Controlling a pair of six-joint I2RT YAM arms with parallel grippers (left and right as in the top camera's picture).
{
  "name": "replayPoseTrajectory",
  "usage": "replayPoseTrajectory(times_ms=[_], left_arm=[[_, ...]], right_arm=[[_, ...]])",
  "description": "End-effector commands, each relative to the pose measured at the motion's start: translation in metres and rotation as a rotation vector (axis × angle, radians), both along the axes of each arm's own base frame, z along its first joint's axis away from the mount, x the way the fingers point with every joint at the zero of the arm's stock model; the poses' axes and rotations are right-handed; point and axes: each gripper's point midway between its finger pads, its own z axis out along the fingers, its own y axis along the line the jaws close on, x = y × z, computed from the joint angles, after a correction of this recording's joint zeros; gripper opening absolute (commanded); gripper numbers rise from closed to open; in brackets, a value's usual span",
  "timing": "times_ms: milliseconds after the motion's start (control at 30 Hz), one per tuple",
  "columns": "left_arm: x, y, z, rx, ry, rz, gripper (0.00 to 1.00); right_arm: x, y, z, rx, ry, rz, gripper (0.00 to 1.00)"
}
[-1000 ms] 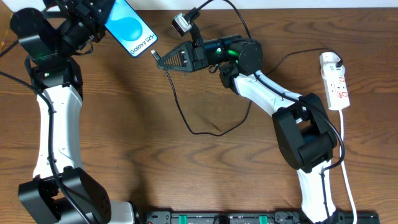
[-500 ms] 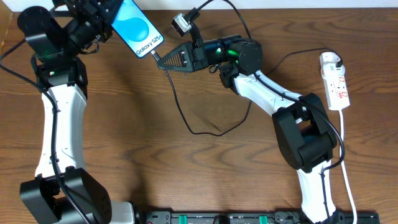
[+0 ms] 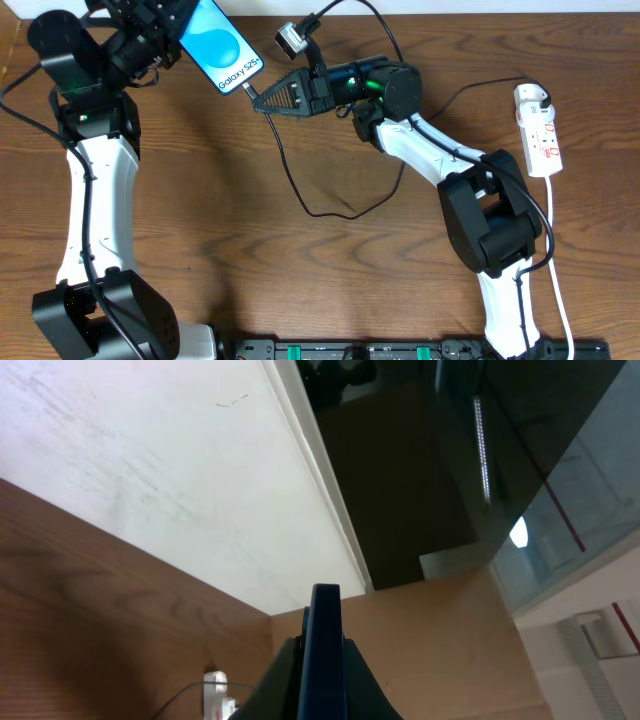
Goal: Plug charger to phone and switch on socket
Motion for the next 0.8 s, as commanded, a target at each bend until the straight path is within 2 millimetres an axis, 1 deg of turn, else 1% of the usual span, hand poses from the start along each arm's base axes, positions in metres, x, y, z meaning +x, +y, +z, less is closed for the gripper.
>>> replayPoseTrajectory(times_ms=[0,633,767], left_arm=[[-0.0074,-0.0078,0.0074,0.026,-0.039,-0.053,0.07],[-0.0100,-0.0103,0.0072,0.041,-0.053,-0.074,0.07],[-0.0100,-0.0111,0.0072,0.044,-0.056,-0.075,0.07]], right_arm=[[0.0040,-0.0043,0.0174,0.048,-0.037,-0.033,0.01],[0.0080,-0.0040,0.0218,0.070,-0.023,-0.055,0.01],[0.0127,-0.0025,0.0222,0.069,0.008,-0.069,0.01]])
